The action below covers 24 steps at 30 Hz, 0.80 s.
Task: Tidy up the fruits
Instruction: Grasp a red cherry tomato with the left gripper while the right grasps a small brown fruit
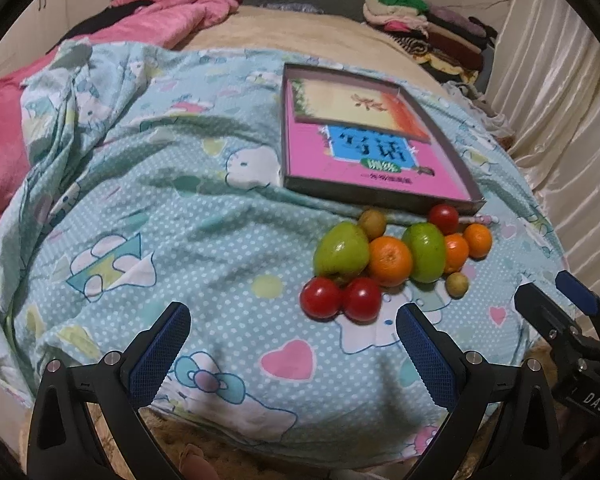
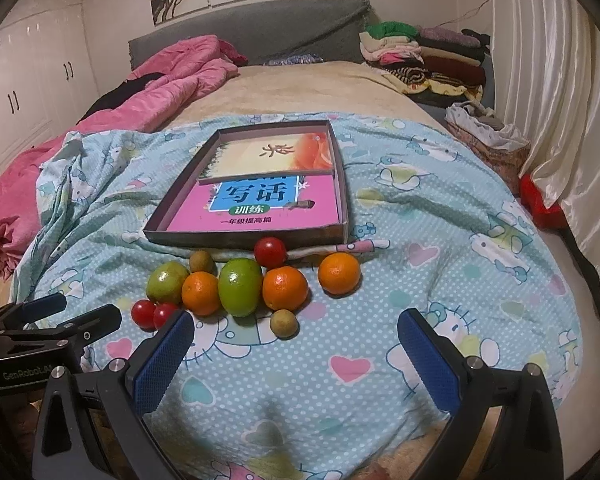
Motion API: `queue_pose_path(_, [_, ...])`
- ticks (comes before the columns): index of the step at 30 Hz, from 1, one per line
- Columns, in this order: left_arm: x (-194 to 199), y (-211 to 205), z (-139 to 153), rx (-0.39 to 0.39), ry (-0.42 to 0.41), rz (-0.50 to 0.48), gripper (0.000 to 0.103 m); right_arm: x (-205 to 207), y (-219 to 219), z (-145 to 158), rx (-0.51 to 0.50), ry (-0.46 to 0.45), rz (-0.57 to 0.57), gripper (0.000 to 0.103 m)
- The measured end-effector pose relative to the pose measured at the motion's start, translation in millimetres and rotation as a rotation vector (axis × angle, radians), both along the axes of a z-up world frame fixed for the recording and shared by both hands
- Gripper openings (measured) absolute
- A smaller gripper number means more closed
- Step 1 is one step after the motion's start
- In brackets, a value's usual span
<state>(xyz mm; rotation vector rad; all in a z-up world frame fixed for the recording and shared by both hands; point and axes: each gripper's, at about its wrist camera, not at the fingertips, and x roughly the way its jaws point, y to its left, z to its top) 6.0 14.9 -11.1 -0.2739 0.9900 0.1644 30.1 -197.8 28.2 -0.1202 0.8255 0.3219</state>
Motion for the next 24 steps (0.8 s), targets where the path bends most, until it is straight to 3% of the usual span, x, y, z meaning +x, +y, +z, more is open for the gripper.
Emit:
queue_pose_path(5, [7.1, 3.7, -10.3, 0.02, 0.05, -0.013, 0.1, 9.9, 1.9, -9.2, -0.016, 0.048, -0.004, 0.103])
queue_pose_path(11, [15.6, 5.9, -19.1, 0.009, 0.079, -0.051, 0.079, 23.8, 3.9, -25.0, -0.042, 0.118, -0.017, 0.103])
queue_pose_path(15, [22.2, 9.3, -23.9, -0.037, 0.082, -0.07, 0.066, 31.3, 5.2, -33.8, -0.039, 0.153, -0.014, 0.103])
queue_pose_path(21, [29.5, -1.0, -30.3, -0.035, 0.102, -0.125, 0.06, 40.0, 8.4, -46.6, -0.054, 0.203, -0.012, 0.102])
queue_pose_path(24, [32.1, -7.7, -33.7, -0.021, 0.118, -0.151, 0.058, 43.7, 7.7, -51.0, -0.058, 0.212, -0.023, 0.094])
